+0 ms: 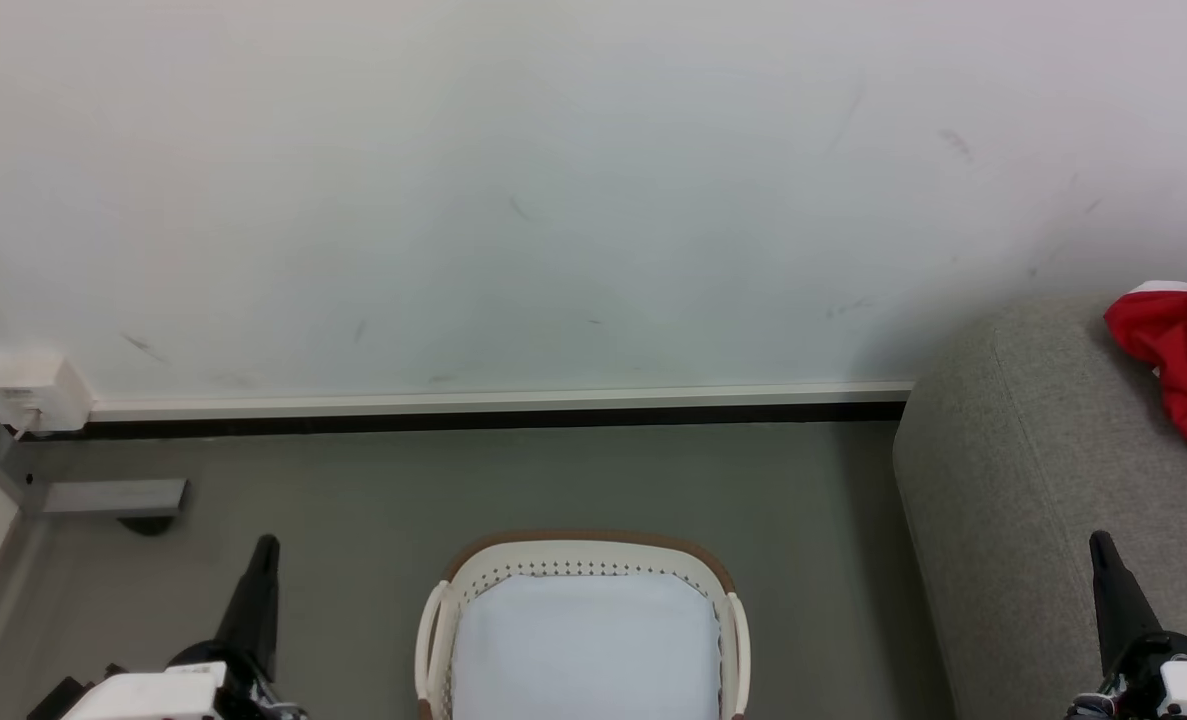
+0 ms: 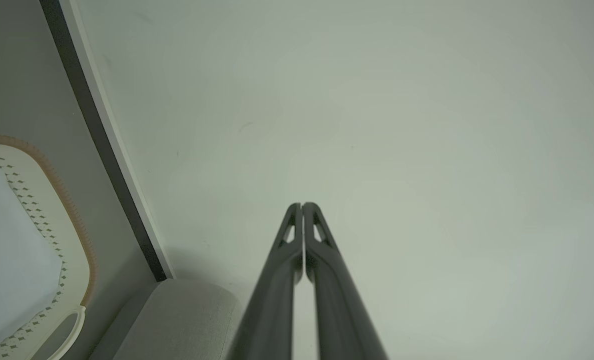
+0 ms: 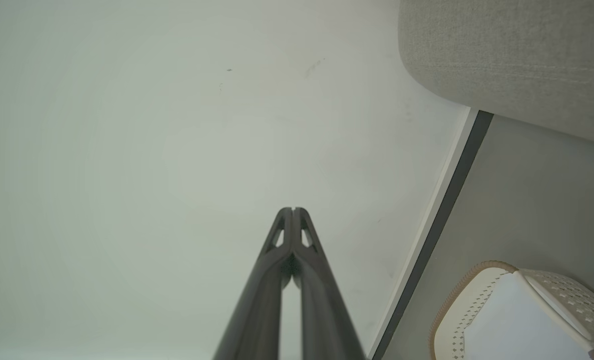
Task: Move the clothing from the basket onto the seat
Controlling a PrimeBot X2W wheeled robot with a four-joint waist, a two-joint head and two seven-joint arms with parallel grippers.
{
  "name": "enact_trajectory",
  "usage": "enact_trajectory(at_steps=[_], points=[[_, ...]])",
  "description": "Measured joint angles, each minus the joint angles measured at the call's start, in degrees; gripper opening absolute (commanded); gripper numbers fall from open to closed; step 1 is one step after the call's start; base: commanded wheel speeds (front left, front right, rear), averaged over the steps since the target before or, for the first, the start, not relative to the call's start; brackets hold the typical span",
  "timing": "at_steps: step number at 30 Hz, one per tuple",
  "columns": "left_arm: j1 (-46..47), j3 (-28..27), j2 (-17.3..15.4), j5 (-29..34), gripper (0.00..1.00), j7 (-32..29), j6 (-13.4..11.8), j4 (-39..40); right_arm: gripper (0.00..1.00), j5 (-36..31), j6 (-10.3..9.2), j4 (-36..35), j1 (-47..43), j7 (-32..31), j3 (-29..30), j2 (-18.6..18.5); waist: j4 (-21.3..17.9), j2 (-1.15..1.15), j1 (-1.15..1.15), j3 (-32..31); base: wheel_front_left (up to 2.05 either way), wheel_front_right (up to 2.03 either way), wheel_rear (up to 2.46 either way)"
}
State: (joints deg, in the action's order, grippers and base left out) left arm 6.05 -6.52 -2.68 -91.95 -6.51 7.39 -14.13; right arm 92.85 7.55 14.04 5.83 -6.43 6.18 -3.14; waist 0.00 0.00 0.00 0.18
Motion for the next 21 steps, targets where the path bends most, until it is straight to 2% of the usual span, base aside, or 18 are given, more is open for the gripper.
enact_trajectory(at_steps=[21], points=[[0.0, 0.0, 0.0, 0.0, 0.0, 0.0, 0.0, 0.0, 0.0, -0.04, 0.0, 0.0, 0.01, -0.04, 0.1, 0.05, 0.0, 0.0, 0.0, 0.0, 0.0, 0.0, 0.0]])
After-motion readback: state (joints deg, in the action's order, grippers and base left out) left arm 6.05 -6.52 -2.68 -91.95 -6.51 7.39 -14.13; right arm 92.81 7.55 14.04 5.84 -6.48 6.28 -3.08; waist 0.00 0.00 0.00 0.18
